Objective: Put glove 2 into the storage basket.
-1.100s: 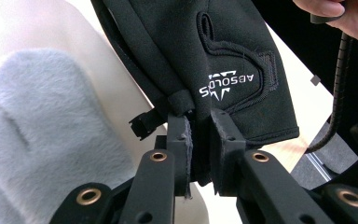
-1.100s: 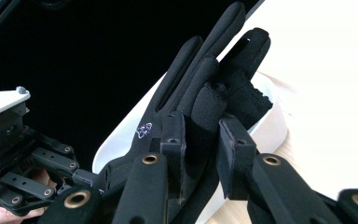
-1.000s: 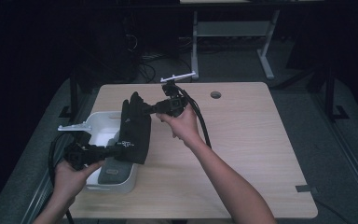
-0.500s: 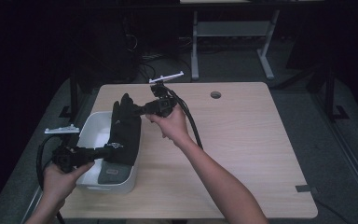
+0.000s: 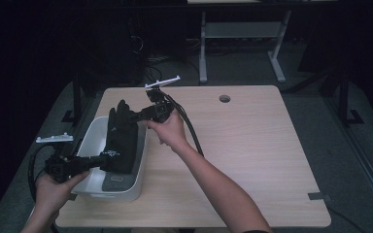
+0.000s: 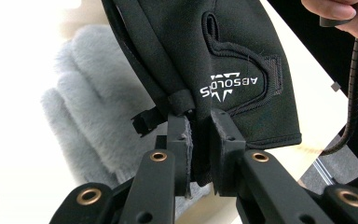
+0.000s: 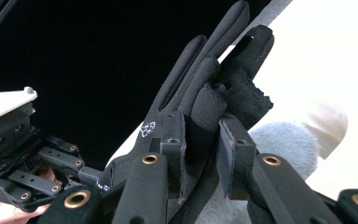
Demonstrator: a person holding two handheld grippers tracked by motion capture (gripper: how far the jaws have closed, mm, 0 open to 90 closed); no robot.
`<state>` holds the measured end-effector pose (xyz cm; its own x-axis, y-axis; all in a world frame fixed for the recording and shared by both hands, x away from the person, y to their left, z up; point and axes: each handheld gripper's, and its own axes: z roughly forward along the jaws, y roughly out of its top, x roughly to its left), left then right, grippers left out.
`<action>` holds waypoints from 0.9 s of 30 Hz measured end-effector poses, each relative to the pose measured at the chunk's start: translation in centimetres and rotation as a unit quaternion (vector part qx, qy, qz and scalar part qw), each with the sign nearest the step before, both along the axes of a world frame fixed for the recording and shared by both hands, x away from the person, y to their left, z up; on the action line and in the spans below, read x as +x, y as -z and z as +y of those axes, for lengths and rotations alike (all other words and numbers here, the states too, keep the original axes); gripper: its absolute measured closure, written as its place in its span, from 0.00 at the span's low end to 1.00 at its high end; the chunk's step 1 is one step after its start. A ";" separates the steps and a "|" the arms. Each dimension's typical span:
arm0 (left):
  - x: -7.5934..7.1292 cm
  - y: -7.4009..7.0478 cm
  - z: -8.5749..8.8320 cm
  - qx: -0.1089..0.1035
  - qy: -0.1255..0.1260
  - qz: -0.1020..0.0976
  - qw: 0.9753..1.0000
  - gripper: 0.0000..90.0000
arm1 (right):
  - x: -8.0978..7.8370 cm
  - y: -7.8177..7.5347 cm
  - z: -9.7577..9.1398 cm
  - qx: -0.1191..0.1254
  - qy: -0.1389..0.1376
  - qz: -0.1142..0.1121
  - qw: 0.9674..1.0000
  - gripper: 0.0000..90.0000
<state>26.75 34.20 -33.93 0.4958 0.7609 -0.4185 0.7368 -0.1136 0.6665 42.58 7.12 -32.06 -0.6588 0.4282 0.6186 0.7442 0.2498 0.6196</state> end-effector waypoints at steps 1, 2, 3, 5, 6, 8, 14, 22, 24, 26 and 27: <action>0.0 0.1 0.1 0.001 0.000 0.002 1.000 0.89 | 0.0 0.1 0.1 -0.001 -0.001 0.000 1.000 0.82; 0.0 0.1 0.2 0.000 -0.001 0.003 1.000 0.89 | 0.0 0.2 0.3 -0.003 -0.002 0.001 1.000 0.82; -0.1 0.2 0.3 -0.001 0.000 0.003 1.000 0.89 | 0.0 0.3 0.4 -0.003 -0.003 0.001 1.000 0.82; -0.1 0.3 0.4 -0.002 -0.003 0.005 1.000 0.89 | 0.1 0.5 0.6 -0.004 -0.003 0.002 1.000 0.82; -0.2 0.3 0.5 -0.001 -0.004 0.005 1.000 0.89 | 0.2 0.6 0.7 -0.004 -0.004 0.004 1.000 0.82; -0.2 0.5 0.7 -0.001 -0.005 0.008 1.000 0.89 | 0.2 0.8 1.0 -0.005 -0.004 0.009 1.000 0.82; -0.1 1.3 1.2 -0.003 -0.012 0.019 1.000 0.89 | 0.4 1.7 1.8 -0.013 -0.007 0.011 1.000 0.82; 0.0 2.6 1.9 -0.012 -0.011 0.044 0.999 0.89 | 0.6 3.3 2.8 -0.027 -0.014 0.025 0.999 0.82; 0.1 2.9 2.1 -0.018 -0.010 0.052 0.998 0.89 | 0.7 3.8 3.0 -0.030 -0.014 0.030 0.999 0.82; 0.1 3.1 2.2 -0.022 -0.012 0.055 0.998 0.89 | 0.8 4.2 3.1 -0.034 -0.014 0.037 0.999 0.82; 0.1 3.2 2.2 -0.021 -0.010 0.057 0.998 0.89 | 0.8 4.5 3.2 -0.036 -0.014 0.038 0.999 0.82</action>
